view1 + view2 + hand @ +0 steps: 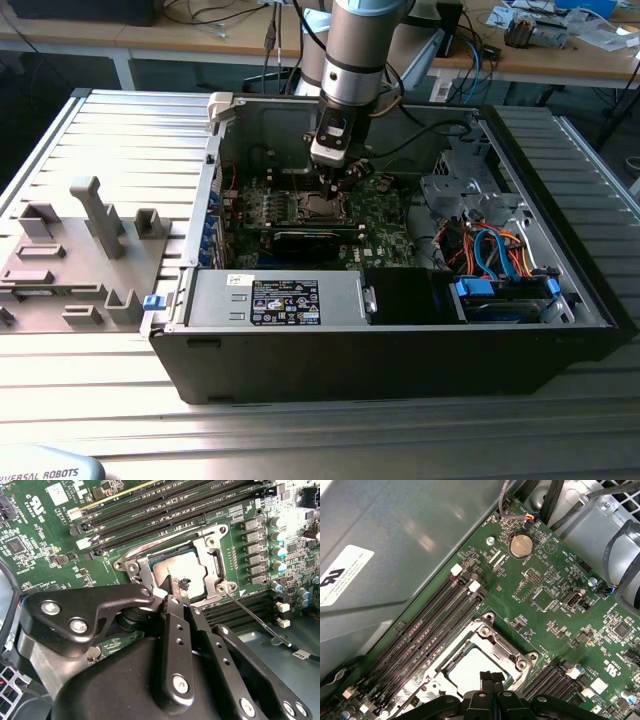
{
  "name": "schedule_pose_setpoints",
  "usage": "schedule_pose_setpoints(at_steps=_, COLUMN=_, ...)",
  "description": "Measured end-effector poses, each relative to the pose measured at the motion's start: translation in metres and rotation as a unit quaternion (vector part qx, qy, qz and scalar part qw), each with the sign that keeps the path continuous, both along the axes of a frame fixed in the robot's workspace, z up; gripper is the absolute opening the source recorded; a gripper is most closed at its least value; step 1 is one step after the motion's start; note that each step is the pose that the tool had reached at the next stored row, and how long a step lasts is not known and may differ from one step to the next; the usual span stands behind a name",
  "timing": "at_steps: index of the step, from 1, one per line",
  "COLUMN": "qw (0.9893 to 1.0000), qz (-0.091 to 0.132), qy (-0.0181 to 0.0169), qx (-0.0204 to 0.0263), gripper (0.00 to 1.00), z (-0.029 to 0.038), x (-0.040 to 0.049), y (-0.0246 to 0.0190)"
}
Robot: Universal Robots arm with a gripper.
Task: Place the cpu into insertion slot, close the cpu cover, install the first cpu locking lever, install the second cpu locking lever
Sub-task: 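Install the first cpu locking lever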
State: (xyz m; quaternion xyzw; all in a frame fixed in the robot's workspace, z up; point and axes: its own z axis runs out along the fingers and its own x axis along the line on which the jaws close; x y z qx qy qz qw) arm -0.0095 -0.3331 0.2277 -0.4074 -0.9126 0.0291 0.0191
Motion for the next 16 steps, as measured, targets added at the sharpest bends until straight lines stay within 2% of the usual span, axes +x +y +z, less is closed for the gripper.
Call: schedule_pose_setpoints(at_steps=16, qw=0.9998, qz=0.021, qy=0.0, qx=0.0, gripper=0.11, z=0.0, x=0.0, y=0.0)
